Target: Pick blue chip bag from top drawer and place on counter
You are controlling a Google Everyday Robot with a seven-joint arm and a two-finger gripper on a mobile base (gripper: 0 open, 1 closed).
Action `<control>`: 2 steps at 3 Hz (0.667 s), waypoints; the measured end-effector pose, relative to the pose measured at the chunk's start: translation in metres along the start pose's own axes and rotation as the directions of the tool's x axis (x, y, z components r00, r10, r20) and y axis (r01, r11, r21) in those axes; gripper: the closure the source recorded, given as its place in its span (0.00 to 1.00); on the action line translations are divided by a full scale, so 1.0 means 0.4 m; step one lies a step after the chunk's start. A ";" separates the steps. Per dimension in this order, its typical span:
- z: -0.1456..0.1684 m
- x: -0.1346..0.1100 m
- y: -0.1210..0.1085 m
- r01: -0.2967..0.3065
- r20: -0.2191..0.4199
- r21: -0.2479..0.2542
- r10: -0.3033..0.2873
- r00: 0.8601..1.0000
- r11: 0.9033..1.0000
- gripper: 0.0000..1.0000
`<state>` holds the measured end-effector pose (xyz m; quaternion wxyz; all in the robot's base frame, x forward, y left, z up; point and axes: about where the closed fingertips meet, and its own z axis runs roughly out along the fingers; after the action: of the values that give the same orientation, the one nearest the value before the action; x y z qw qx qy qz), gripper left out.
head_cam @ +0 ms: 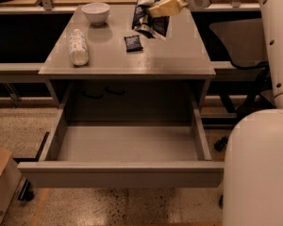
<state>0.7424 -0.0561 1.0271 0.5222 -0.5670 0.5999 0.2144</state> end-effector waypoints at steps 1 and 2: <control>-0.015 0.033 -0.116 0.039 -0.028 0.142 -0.036 0.999 0.989 1.00; -0.009 0.070 -0.210 0.041 -0.036 0.264 -0.032 0.999 0.964 0.83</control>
Offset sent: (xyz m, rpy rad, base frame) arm 0.1254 -0.0644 0.0089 0.0392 -0.2247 -0.3904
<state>0.8220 -0.0942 1.0323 0.5876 -0.5065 0.6206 0.1140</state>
